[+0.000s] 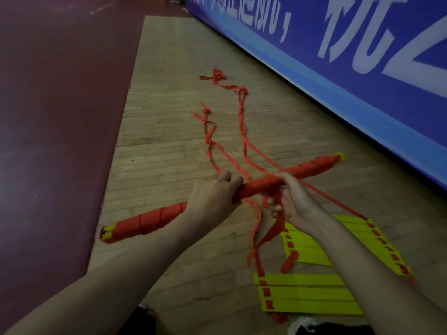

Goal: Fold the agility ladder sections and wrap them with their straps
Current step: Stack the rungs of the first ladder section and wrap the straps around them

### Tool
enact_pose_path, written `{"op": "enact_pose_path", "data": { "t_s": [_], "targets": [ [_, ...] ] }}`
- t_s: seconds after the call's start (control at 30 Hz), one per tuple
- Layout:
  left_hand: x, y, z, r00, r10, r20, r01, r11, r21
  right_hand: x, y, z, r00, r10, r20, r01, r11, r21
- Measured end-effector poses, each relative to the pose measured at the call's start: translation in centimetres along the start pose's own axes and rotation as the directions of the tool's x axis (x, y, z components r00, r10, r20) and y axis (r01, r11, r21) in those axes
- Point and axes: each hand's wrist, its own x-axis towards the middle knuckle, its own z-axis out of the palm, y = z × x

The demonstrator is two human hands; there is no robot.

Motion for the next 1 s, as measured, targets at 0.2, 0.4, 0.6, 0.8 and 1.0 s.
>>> {"op": "enact_pose_path", "data": {
  "t_s": [0.2,0.4,0.6,0.8,1.0],
  "targets": [
    [-0.2,0.4,1.2,0.997,0.068,-0.022,-0.069,0.996,-0.064,0.1,0.0,0.1,0.998,-0.042,-0.057,0.051,0.983,0.175],
    [0.5,0.0,-1.3,0.896,-0.150,0.417,0.410,0.639,-0.651,0.0,-0.3,-0.3,0.984,-0.174,-0.022,0.174,0.953,0.247],
    [0.5,-2.2,-3.0,0.750,0.050,0.659,0.590,0.401,-0.701,-0.2,-0.6,-0.6,0.970,-0.244,-0.006,0.238,0.937,0.257],
    [0.2,-2.2,-2.5,0.786,-0.086,0.613,0.613,0.246,-0.751,0.0,-0.2,-0.7,0.961,-0.275,0.029,0.271,0.957,0.103],
    [0.3,-1.4,-2.2,0.917,-0.250,0.310,0.392,0.710,-0.585,0.8,0.8,-0.1,0.961,-0.275,-0.037,0.276,0.961,0.024]
  ]
}}
